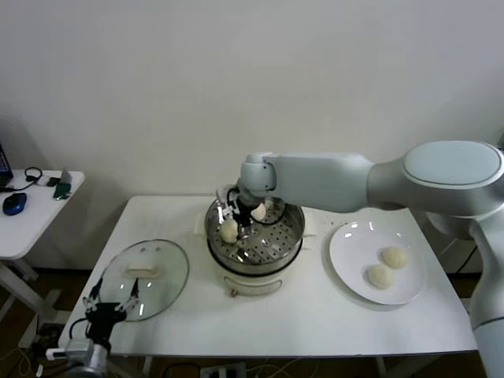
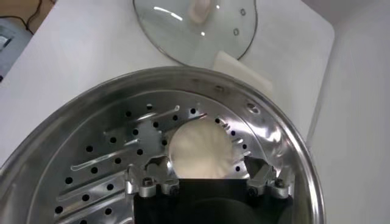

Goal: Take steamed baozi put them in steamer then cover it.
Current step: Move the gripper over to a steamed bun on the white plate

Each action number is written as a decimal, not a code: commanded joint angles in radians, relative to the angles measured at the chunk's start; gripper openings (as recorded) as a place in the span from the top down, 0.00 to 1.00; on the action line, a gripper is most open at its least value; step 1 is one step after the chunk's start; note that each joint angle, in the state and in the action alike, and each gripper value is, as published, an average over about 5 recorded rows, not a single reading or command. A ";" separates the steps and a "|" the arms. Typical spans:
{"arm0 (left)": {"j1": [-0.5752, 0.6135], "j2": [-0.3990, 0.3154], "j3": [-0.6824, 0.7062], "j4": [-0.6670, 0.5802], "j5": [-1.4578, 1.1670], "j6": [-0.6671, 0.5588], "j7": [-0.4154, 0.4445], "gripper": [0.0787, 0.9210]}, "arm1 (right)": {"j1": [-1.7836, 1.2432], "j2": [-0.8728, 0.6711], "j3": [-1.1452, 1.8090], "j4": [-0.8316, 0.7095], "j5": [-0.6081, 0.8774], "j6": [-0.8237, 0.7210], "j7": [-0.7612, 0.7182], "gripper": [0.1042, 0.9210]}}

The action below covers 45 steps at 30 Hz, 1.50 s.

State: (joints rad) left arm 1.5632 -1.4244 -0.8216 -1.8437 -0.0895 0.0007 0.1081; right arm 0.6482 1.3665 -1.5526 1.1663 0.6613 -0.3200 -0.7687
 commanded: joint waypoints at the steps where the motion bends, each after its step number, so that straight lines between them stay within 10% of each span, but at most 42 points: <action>1: 0.003 0.002 0.000 -0.008 0.001 0.002 0.001 0.12 | 0.218 -0.206 -0.074 0.121 0.121 0.068 -0.158 0.12; 19: 0.006 0.001 0.009 -0.029 0.003 0.015 0.003 0.12 | 0.214 -0.793 -0.313 0.287 -0.261 0.169 -0.235 0.12; 45: 0.017 -0.014 -0.006 -0.028 0.010 0.019 0.004 0.12 | -0.448 -0.753 0.239 -0.010 -0.525 0.132 -0.149 0.12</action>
State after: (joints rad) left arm 1.5793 -1.4384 -0.8267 -1.8738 -0.0797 0.0207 0.1122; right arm 0.3817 0.6066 -1.4551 1.2331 0.1993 -0.1872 -0.9285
